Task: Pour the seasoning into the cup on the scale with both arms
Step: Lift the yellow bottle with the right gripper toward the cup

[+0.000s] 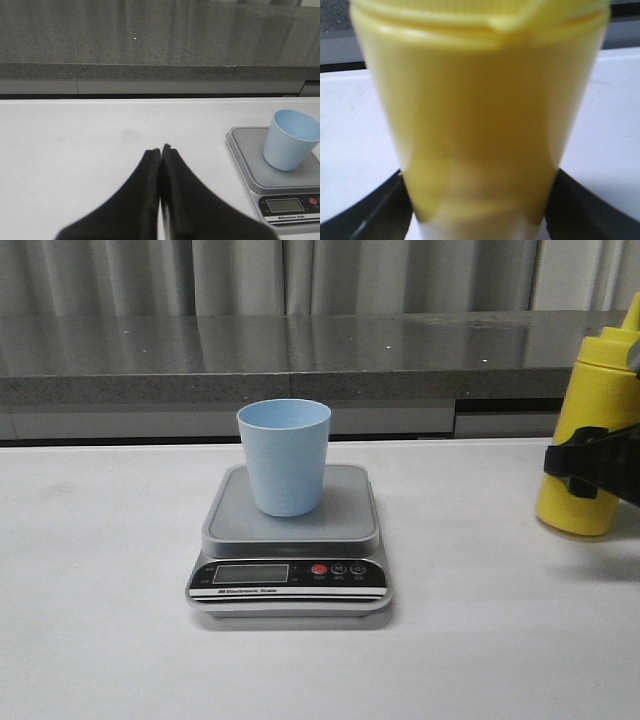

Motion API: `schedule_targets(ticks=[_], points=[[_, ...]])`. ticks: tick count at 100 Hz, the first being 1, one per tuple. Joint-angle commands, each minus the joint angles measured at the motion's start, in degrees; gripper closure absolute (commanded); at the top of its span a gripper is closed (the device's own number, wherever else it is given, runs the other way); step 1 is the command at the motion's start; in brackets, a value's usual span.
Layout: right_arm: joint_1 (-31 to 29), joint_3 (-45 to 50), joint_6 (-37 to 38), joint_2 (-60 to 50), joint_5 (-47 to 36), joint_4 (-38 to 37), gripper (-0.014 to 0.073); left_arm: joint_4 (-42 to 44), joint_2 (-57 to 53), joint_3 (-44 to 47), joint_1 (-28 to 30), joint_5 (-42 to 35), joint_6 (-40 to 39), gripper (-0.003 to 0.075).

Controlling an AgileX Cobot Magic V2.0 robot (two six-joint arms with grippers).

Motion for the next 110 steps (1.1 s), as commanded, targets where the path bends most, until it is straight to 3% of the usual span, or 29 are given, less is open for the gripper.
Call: schedule_targets(ticks=[1,25,57,77,94,110], points=[[0.03,-1.07,0.02,-1.92,-4.46,-0.64,0.0269,0.0,0.45,-1.39,0.15,-4.37,-0.47,0.0741],[0.03,-0.89,-0.03,-5.54,-2.79,-6.5,0.0269,0.0,0.45,-1.39,0.15,-4.37,-0.47,0.0741],[0.03,-0.89,-2.11,-18.91,15.47,-10.08,0.0269,0.0,0.45,-1.39,0.15,-4.37,-0.47,0.0741],[0.03,-0.89,-2.11,-27.21,25.65,-18.25,0.0269,0.0,0.45,-1.39,0.15,-4.37,-0.47,0.0741],[0.03,-0.89,-2.11,-32.9,29.21,-23.66,0.0269,0.0,0.45,-1.39,0.15,-4.37,-0.47,0.0741],[0.85,-2.41,-2.03,-36.38,36.82,-33.82,0.0269,0.0,0.45,-1.39,0.15,-4.37,-0.47,0.0741]])
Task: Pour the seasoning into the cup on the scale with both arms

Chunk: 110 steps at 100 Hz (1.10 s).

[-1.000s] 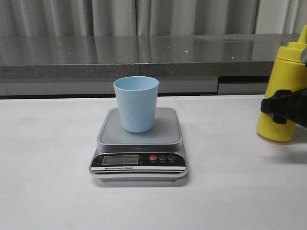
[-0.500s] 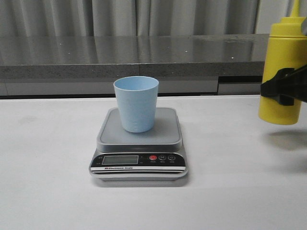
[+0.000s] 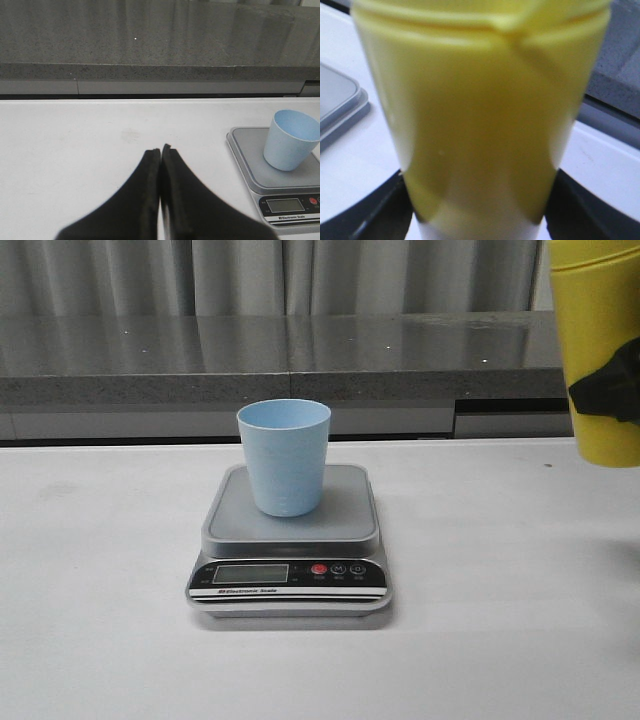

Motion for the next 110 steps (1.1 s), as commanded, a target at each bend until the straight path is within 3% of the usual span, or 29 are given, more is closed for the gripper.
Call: schedule_targets(ticks=[1,77,110], points=[[0.84,-2.63,-0.54,-3.19,1.3,-5.13,0.0269,0.0,0.45,-1.39,0.15,-4.37,-0.47,0.0741],[16.63,-20.55,1.17,-0.5,33.64,-27.75,0.0269,0.0,0.45,-1.39,0.15,-4.37,-0.47,0.0741],[22.0,-24.71,1.17,7.18,40.73,-35.27,0.0269,0.0,0.45,-1.39,0.15,-4.37,-0.47,0.0741]])
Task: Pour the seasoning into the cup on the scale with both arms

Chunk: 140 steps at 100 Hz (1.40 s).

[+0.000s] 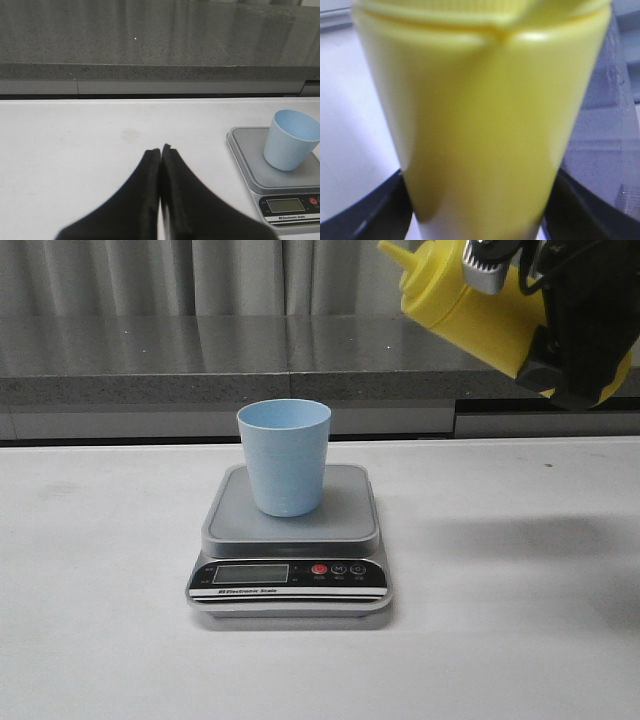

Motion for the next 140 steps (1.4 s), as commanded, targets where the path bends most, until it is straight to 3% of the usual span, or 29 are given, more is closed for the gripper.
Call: schedule_targets(ticks=[1,23,90,140], points=[[0.7,-2.59,0.21,-0.48,0.96,-3.66,0.0269,0.0,0.45,-1.39,0.15,-4.37,-0.47,0.0741],[4.1,-5.46,0.21,3.56,7.65,-9.59,0.0269,0.0,0.45,-1.39,0.15,-4.37,-0.47,0.0741],[9.01,-7.55,0.21,6.81,12.26,-36.71,0.0269,0.0,0.45,-1.39,0.15,-4.37,-0.47,0.0741],[9.22,-9.07,0.21,10.63,17.15,-36.81,0.0269,0.0,0.45,-1.39,0.15,-4.47,-0.47,0.0741]])
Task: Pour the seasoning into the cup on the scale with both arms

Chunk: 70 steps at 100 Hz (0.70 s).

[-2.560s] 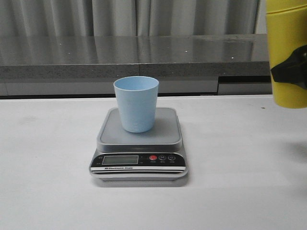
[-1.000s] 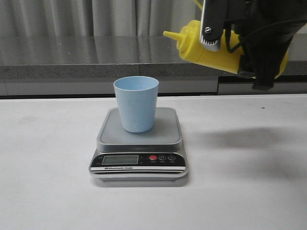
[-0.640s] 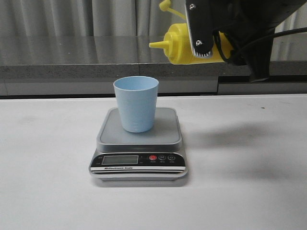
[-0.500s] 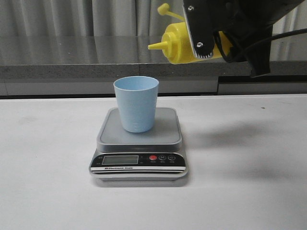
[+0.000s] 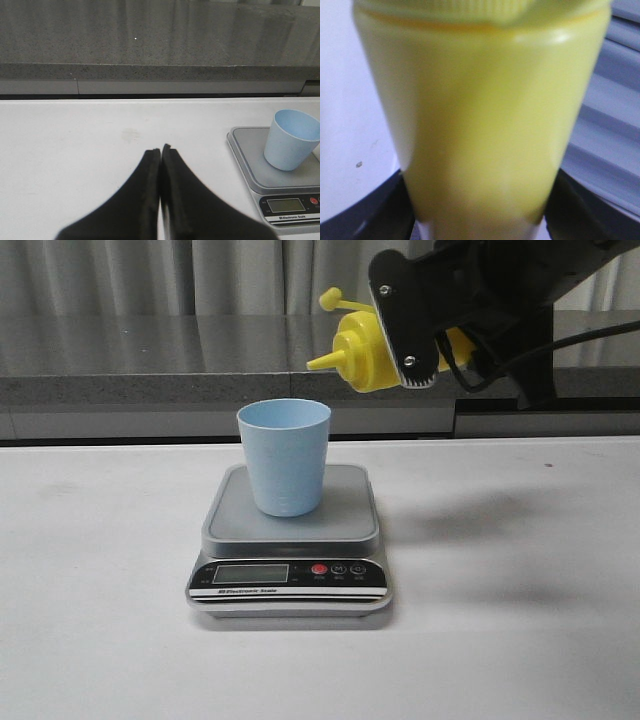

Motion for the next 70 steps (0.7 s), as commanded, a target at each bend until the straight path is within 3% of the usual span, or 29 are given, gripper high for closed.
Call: schedule_targets(ticks=[1,54,70], points=[[0.0,-2.36,0.21,-1.4,3.67,-2.63,0.0269,0.0,0.45,-1.39,0.15,-4.47,-0.47,0.0741],[1.13,-2.51,1.62,0.4,4.25,-2.24,0.0269,0.0,0.45,-1.39,0.15,-4.47,-0.47,0.0741],[0.7,-3.03,5.73,-1.29,0.52,6.24,0.0269,0.0,0.45,-1.39,0.15,-4.47,-0.47,0.0741]])
